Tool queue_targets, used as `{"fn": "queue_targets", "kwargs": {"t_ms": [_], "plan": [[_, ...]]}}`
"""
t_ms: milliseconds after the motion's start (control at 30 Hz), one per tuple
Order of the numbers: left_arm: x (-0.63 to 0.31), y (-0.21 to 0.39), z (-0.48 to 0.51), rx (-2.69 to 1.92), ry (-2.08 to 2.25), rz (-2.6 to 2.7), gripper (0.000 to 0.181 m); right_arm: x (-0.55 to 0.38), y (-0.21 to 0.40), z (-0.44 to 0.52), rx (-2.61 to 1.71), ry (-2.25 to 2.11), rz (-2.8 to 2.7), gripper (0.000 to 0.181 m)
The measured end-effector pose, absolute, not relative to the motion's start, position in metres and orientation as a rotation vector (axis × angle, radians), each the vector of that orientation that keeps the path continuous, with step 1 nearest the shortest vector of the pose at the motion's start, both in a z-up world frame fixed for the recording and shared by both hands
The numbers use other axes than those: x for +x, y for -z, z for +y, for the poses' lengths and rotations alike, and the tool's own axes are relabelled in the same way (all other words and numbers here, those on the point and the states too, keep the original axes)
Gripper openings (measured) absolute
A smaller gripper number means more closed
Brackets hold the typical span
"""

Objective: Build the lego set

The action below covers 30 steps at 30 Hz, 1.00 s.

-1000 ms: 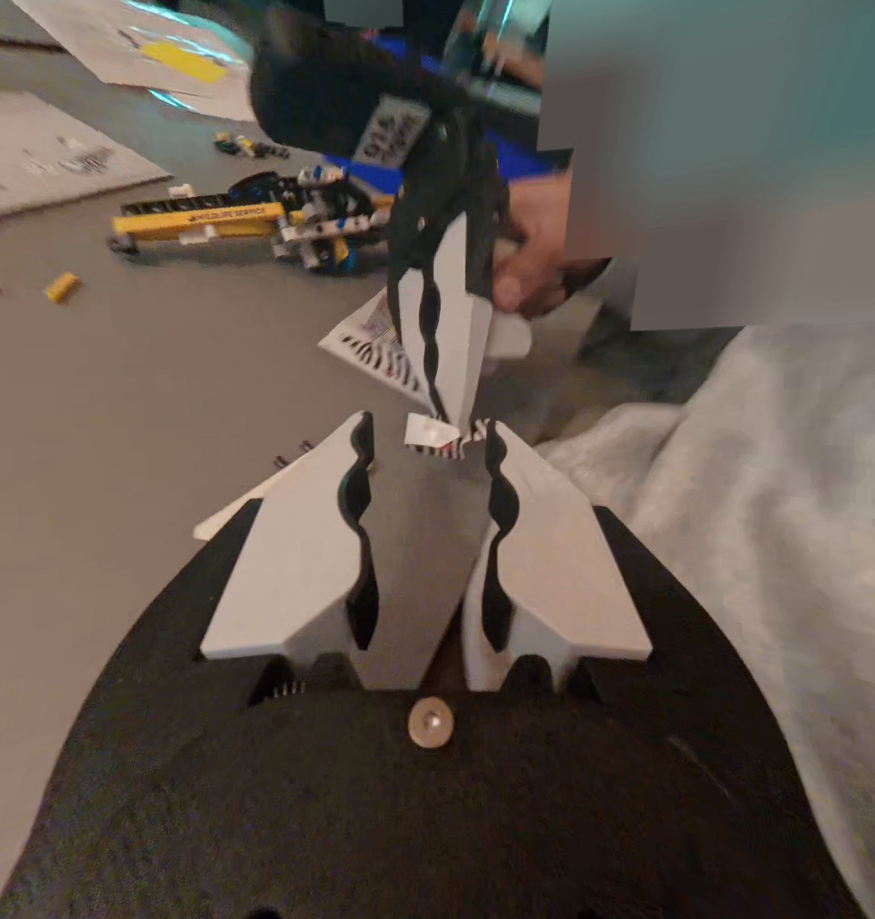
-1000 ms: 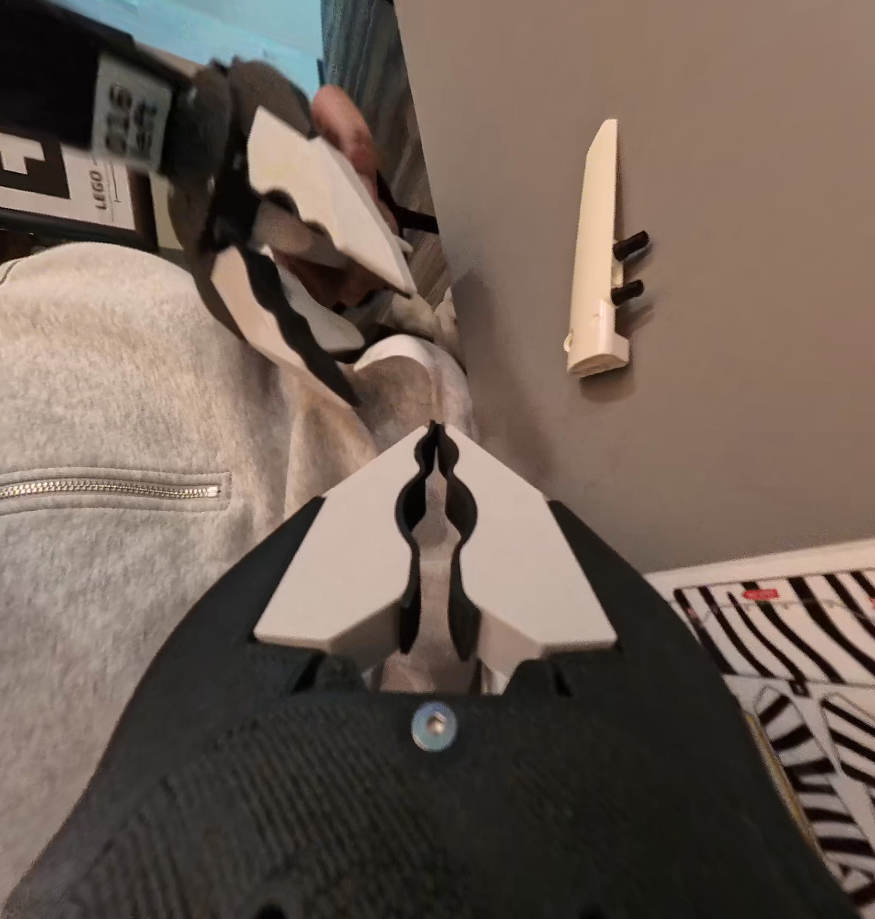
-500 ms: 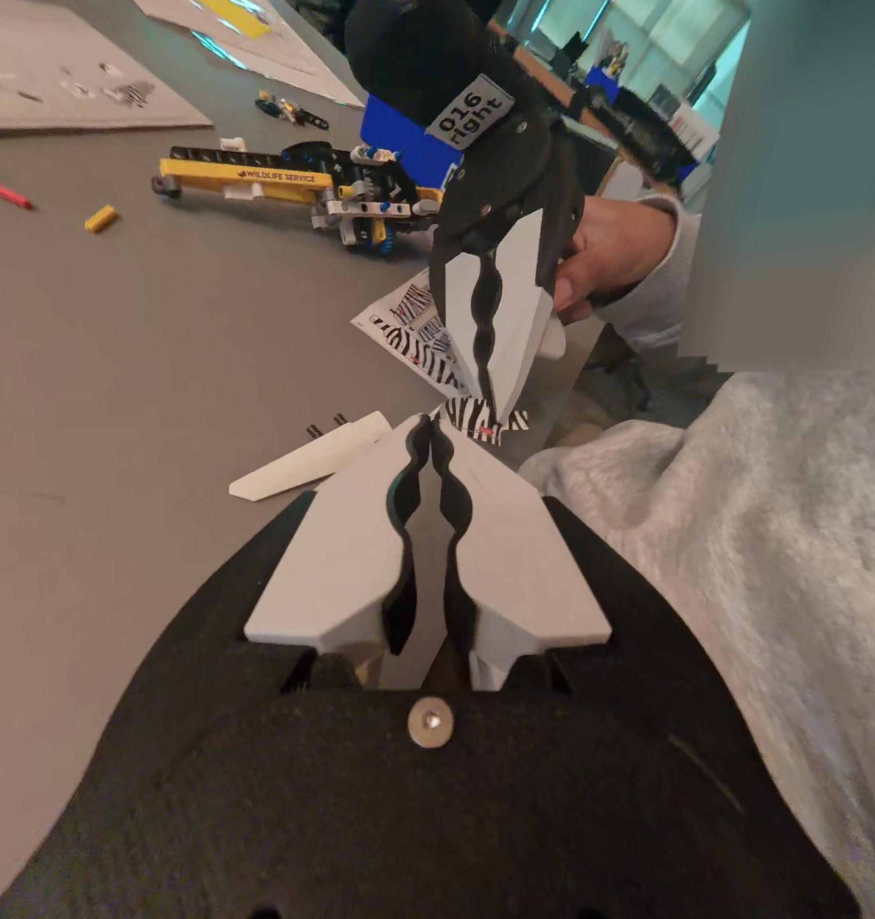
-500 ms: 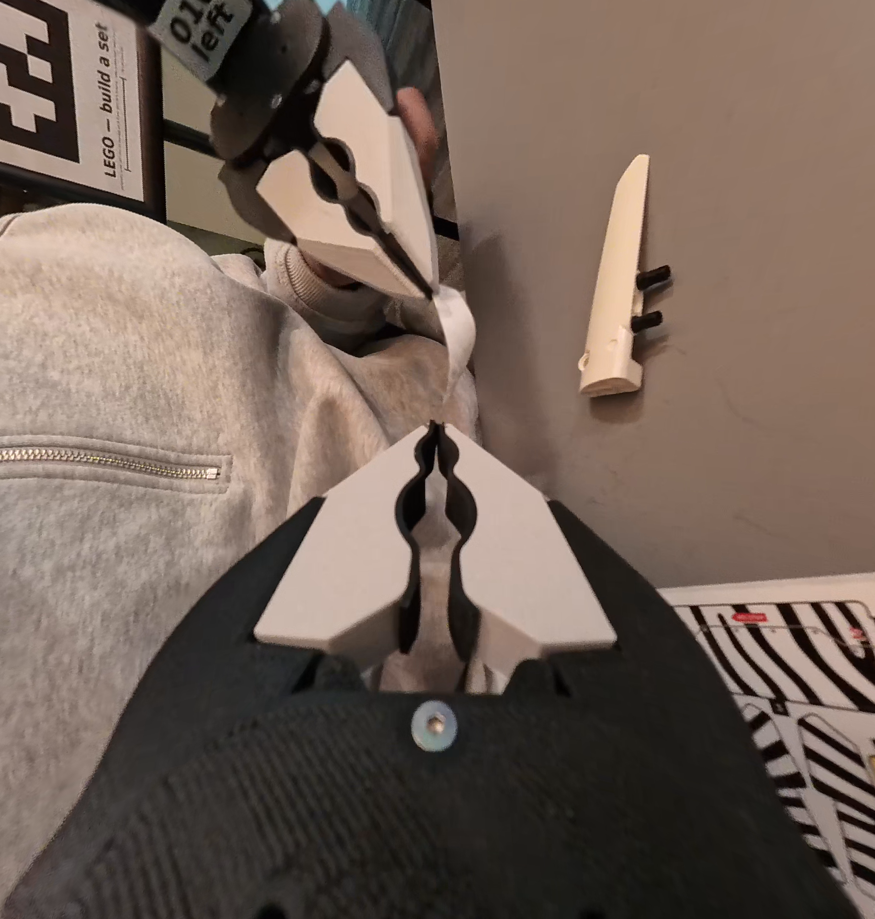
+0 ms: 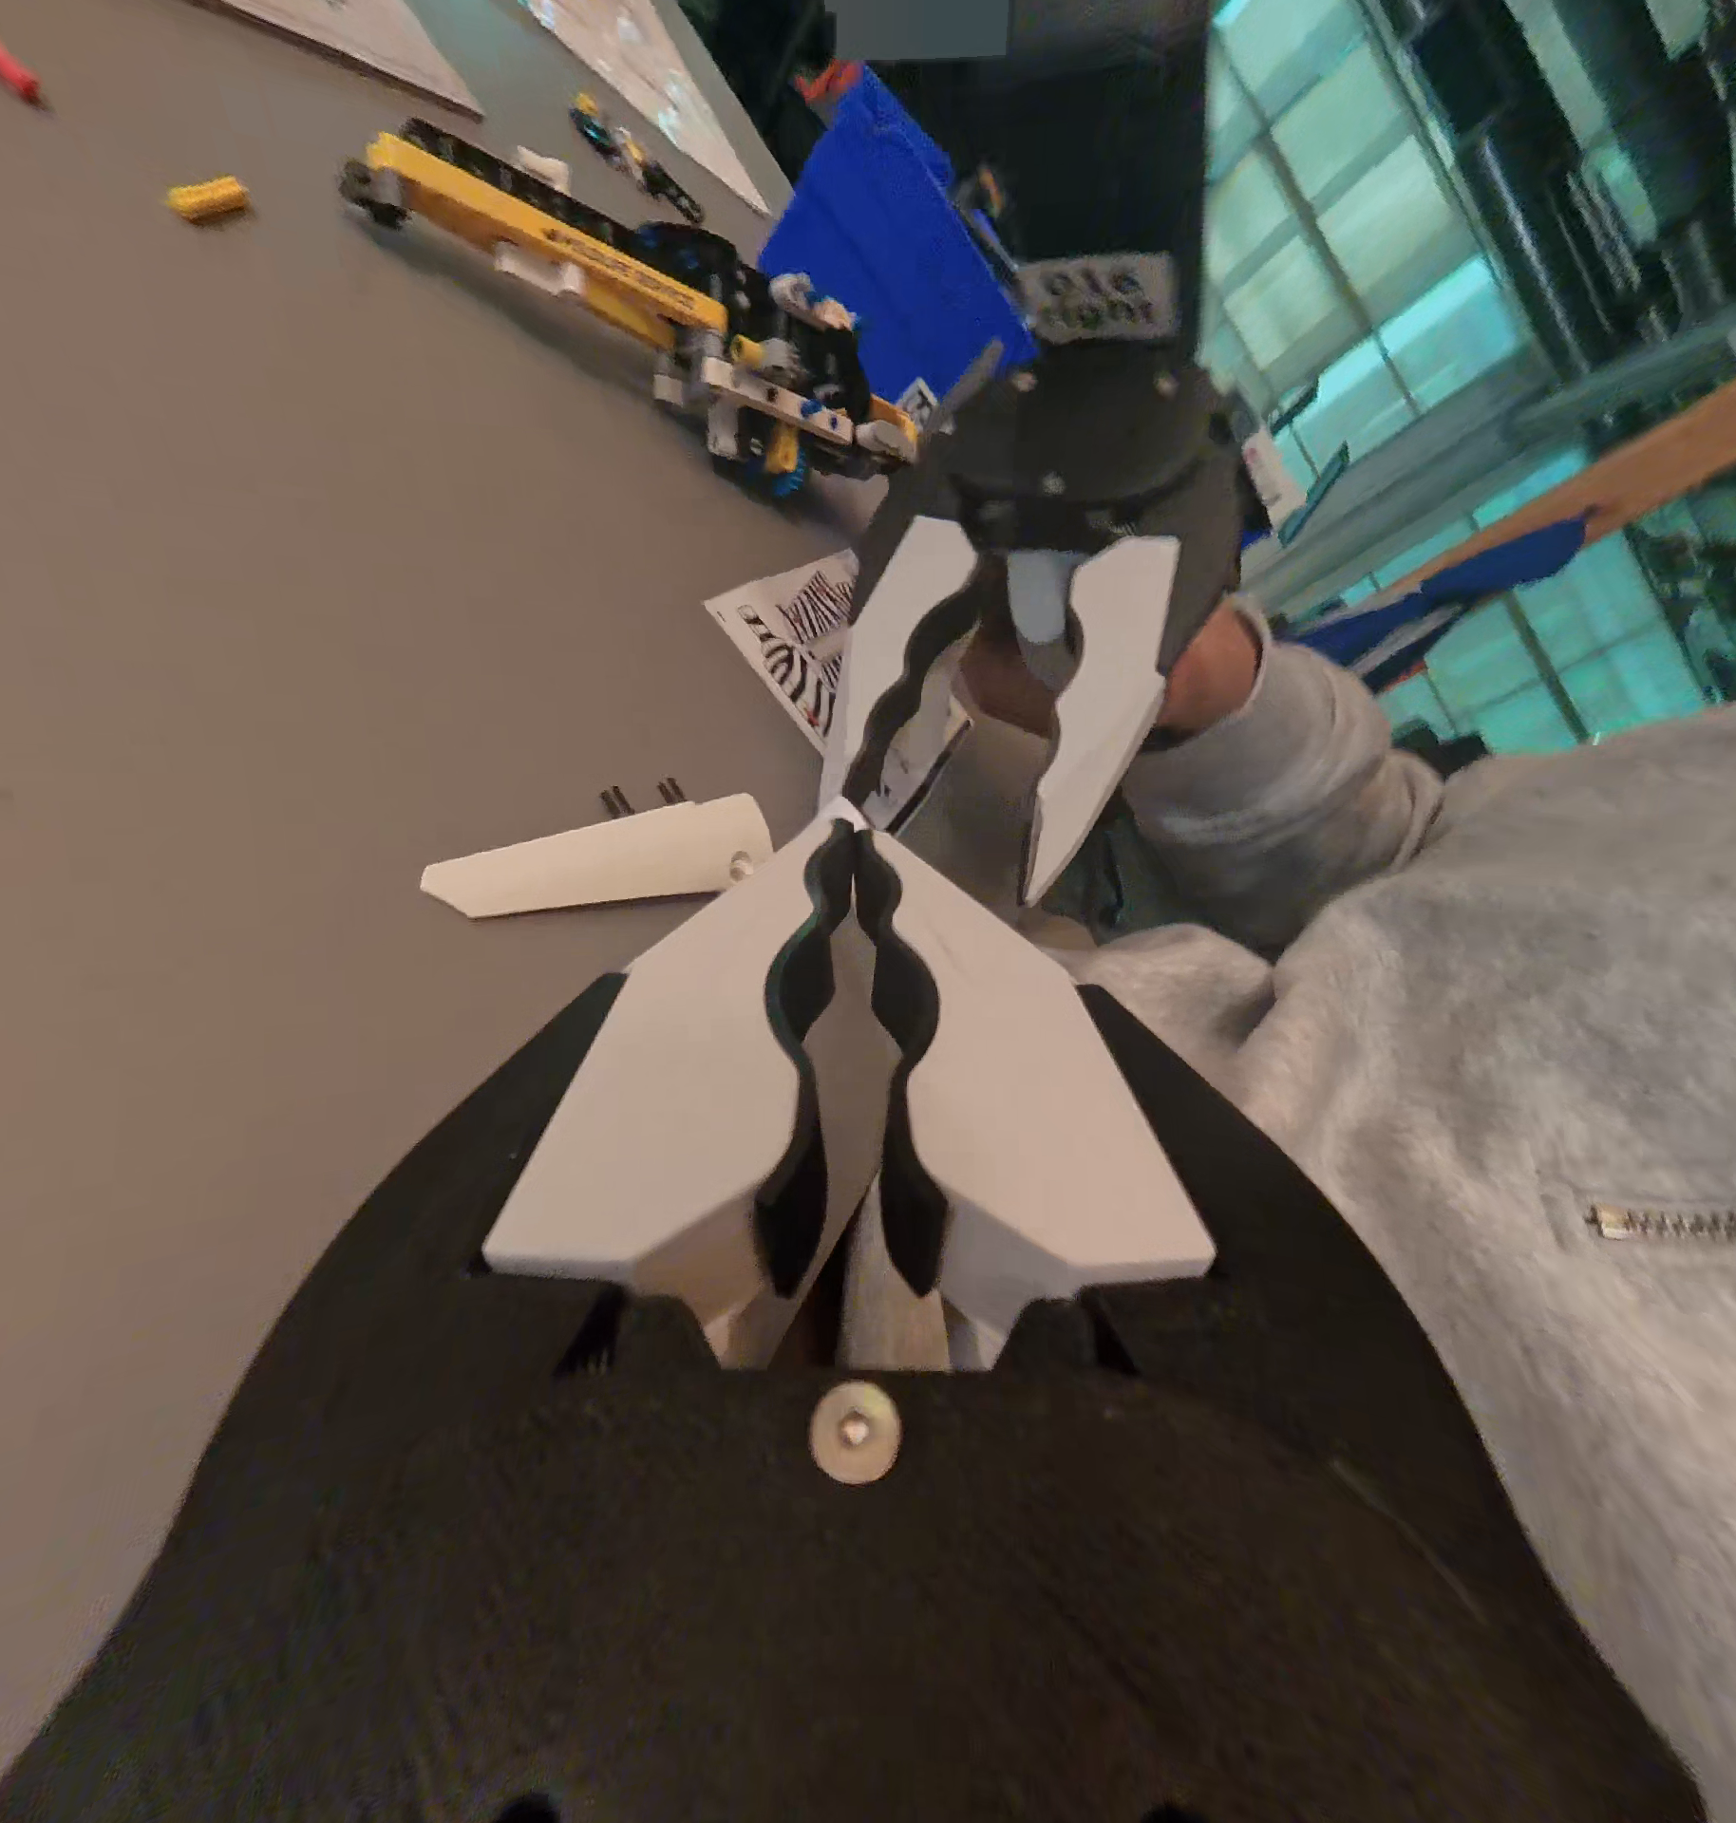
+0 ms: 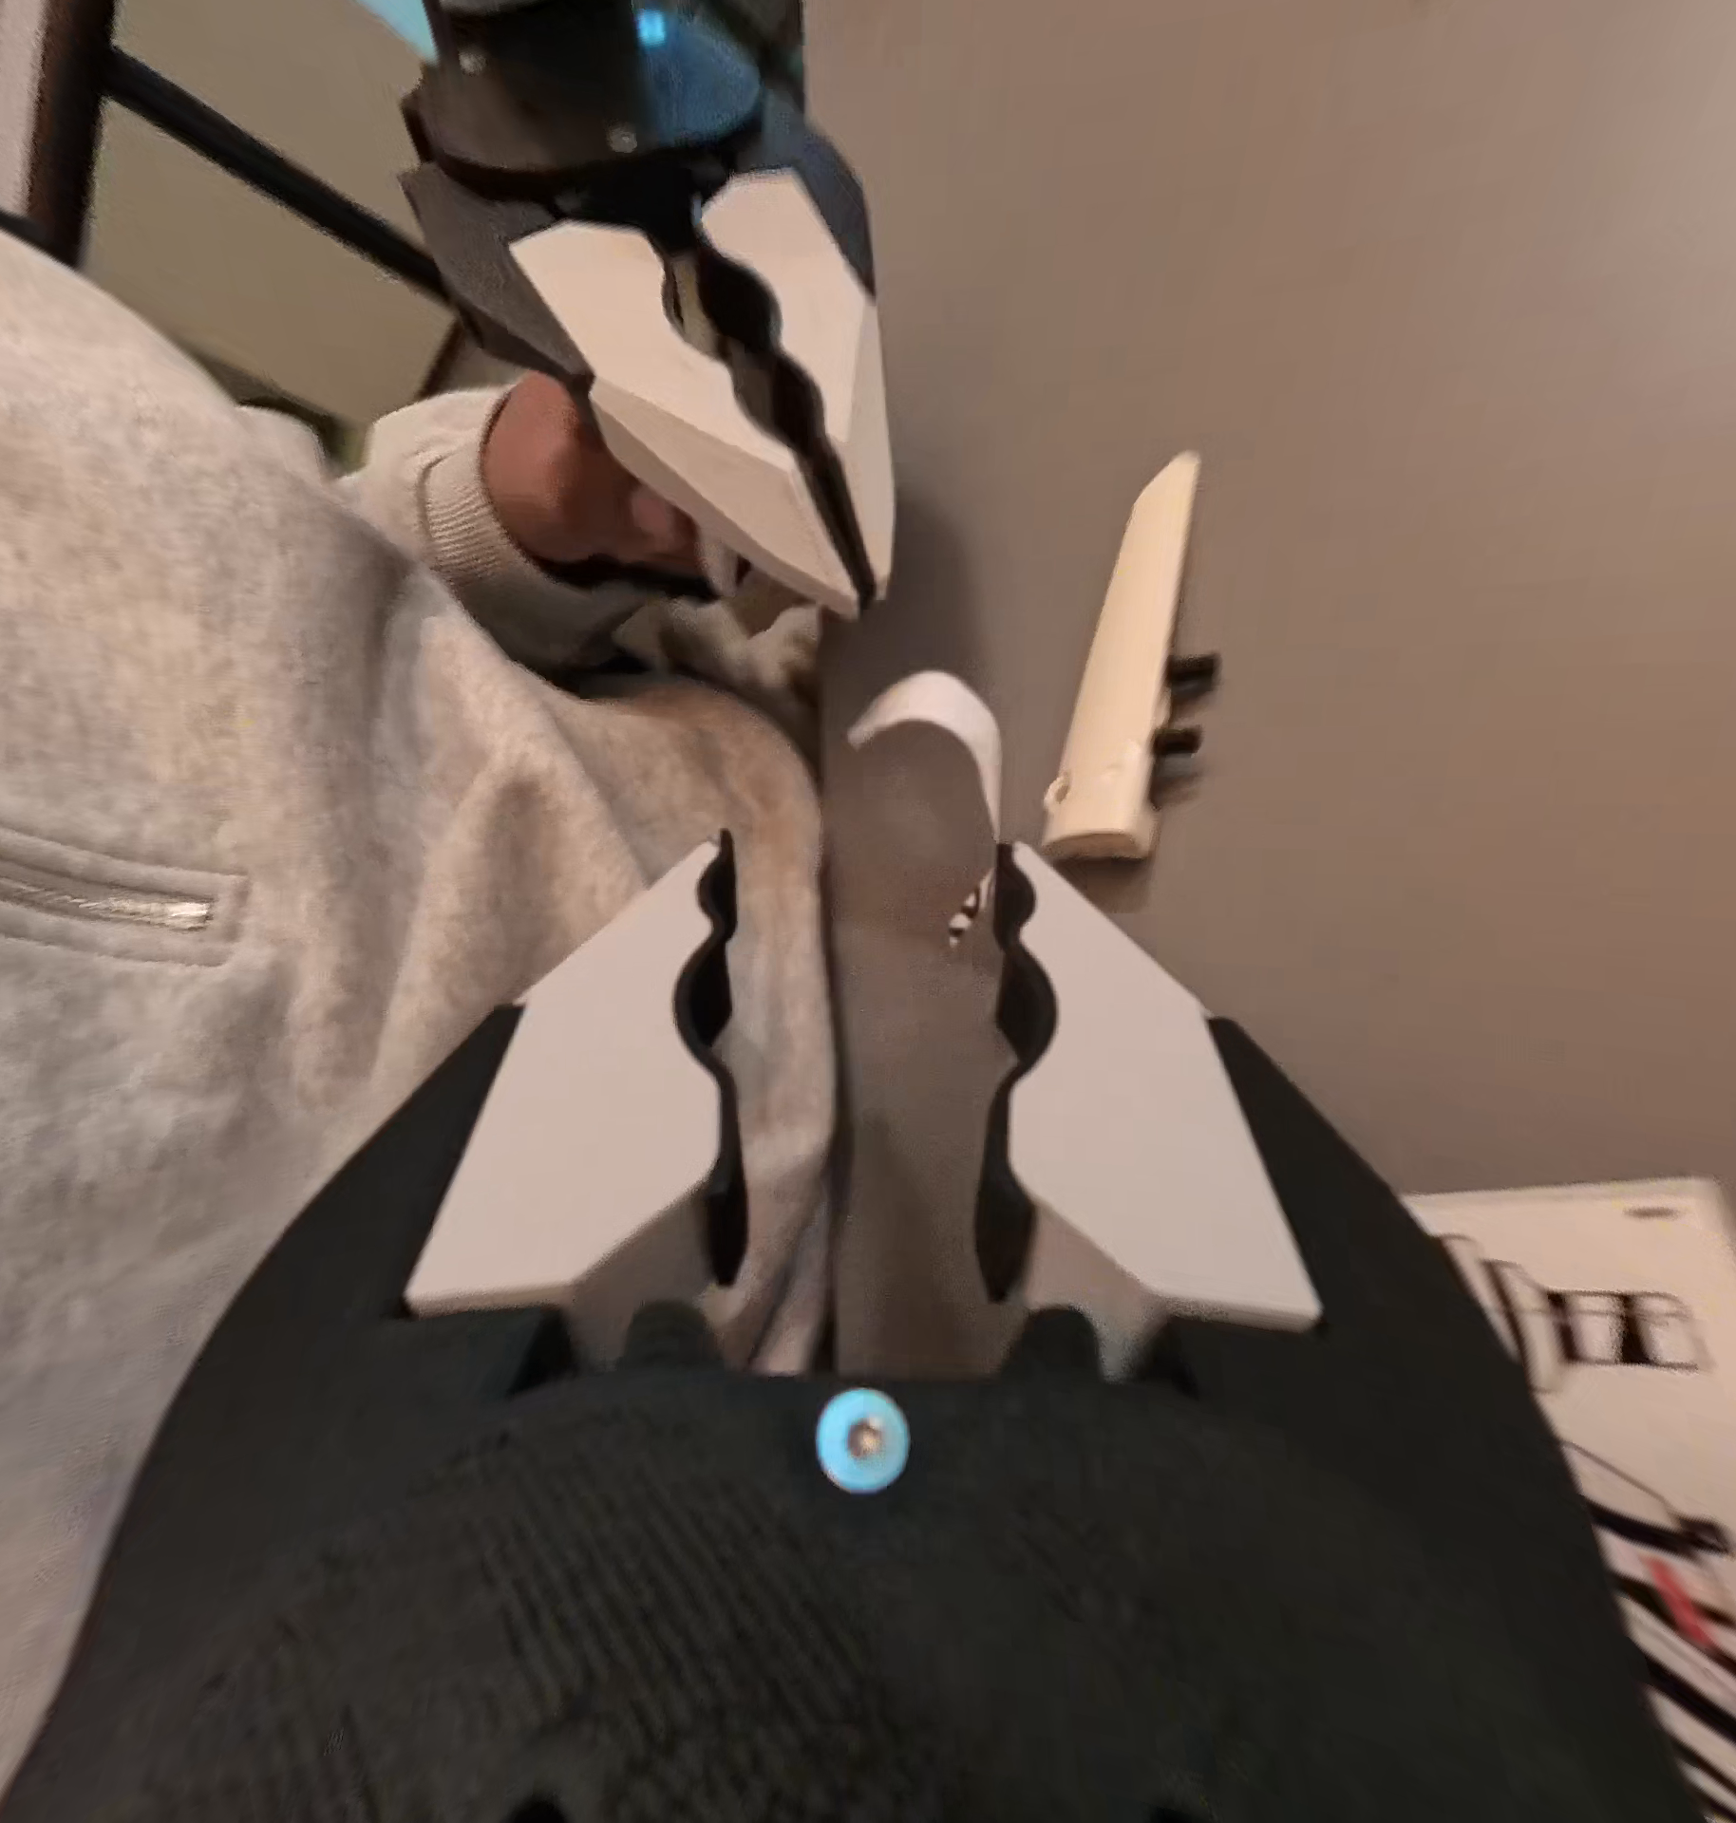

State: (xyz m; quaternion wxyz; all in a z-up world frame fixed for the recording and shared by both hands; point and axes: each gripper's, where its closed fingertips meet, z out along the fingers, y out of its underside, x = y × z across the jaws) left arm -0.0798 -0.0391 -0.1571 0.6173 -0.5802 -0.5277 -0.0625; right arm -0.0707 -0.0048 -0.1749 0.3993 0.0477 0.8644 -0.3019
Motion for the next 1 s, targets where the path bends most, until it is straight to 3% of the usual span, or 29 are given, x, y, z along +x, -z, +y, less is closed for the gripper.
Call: {"fn": "queue_targets", "kwargs": {"t_ms": [67, 133, 233, 300, 367, 467, 600, 733, 833, 933, 1000], "plan": [[-0.083, 0.154, -0.044, -1.232, 0.181, -1.261, 0.0, -0.082, 0.171, -0.014, 0.07, 0.967, 2.306, 0.062], [-0.086, 0.15, -0.047, -1.128, 0.236, -1.282, 0.0, -0.088, 0.166, -0.02, -0.008, 1.169, 2.436, 0.061], [-0.087, 0.144, -0.046, -1.122, 0.198, -1.238, 0.0, -0.093, 0.168, -0.023, -0.012, 1.275, 2.596, 0.029], [-0.086, 0.134, -0.047, -1.179, 0.068, -1.18, 0.003, -0.09, 0.173, -0.021, 0.024, 1.221, 2.599, 0.023], [-0.085, 0.128, -0.045, -1.28, -0.072, -1.121, 0.028, -0.085, 0.174, -0.018, 0.087, 1.147, 2.533, 0.029], [-0.078, 0.129, -0.035, -1.488, -0.223, -1.029, 0.045, -0.078, 0.163, -0.017, 0.181, 1.08, 2.359, 0.033], [-0.078, 0.139, -0.029, -1.709, -0.454, -0.966, 0.041, -0.069, 0.143, -0.016, 0.228, 1.031, 2.126, 0.03], [-0.075, 0.136, -0.024, -1.711, -0.464, -0.946, 0.012, -0.068, 0.143, -0.013, 0.238, 0.993, 2.083, 0.032], [-0.071, 0.131, -0.023, -1.666, -0.398, -0.935, 0.0, -0.064, 0.145, -0.008, 0.235, 0.956, 2.066, 0.036], [-0.069, 0.131, -0.023, -1.647, -0.362, -0.935, 0.003, -0.06, 0.148, -0.005, 0.232, 0.921, 2.048, 0.036], [-0.073, 0.133, -0.024, -1.647, -0.374, -0.957, 0.025, -0.057, 0.149, -0.004, 0.23, 0.902, 2.038, 0.035]]}}
